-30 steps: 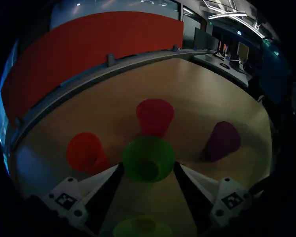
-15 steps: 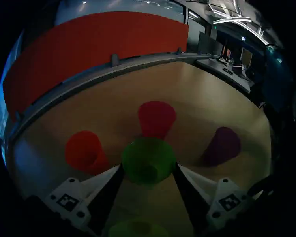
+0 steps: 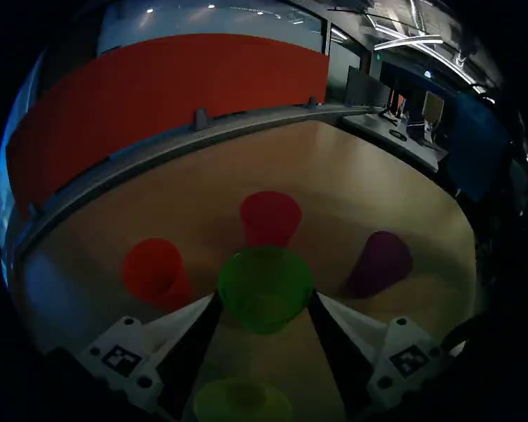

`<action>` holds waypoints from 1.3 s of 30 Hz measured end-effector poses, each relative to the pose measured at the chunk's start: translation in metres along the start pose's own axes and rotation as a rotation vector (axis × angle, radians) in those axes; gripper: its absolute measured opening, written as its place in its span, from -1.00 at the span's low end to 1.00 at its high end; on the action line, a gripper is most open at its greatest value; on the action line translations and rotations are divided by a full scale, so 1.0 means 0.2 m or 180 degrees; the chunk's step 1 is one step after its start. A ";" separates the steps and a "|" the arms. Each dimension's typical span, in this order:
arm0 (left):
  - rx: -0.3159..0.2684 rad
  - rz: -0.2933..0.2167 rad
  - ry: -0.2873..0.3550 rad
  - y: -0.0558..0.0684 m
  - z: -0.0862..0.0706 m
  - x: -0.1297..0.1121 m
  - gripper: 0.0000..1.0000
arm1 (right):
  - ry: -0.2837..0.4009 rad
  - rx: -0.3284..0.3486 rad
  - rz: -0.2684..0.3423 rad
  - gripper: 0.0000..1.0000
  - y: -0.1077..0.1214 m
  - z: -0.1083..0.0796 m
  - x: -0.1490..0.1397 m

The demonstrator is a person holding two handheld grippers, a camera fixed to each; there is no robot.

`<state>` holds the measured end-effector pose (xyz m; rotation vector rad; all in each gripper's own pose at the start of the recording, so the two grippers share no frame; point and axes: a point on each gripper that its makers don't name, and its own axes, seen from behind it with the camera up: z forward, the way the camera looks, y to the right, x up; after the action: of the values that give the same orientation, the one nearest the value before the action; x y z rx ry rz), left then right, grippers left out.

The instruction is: Pour water

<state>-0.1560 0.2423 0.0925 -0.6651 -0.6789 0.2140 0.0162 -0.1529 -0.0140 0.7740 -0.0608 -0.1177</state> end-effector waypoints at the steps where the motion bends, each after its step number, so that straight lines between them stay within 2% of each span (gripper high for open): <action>1: -0.0005 0.0010 0.0036 0.01 -0.02 0.01 0.72 | -0.0001 0.0000 -0.0002 0.81 0.00 0.00 0.00; 6: -0.0012 0.0058 0.0243 0.02 -0.12 0.08 0.72 | -0.0003 -0.0001 -0.0009 0.81 -0.02 0.00 0.02; 17: -0.0028 0.0086 0.0841 0.04 -0.39 0.24 0.72 | -0.0010 -0.0001 -0.0020 0.81 -0.04 0.00 0.04; 26: -0.0029 0.0140 0.1246 0.05 -0.61 0.31 0.72 | -0.0009 0.0008 -0.0033 0.81 -0.07 0.01 0.08; 33: -0.0116 0.0177 0.1582 0.14 -0.77 0.37 0.72 | -0.0011 0.0030 -0.0043 0.81 -0.10 0.02 0.10; 39: -0.0182 0.0297 0.1821 0.23 -0.90 0.41 0.71 | -0.0010 0.0042 -0.0062 0.81 -0.12 0.02 0.11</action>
<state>0.0227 0.2197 0.0008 -0.7696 -0.1056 0.0817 0.0353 -0.1756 -0.0270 0.7877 -0.0569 -0.1372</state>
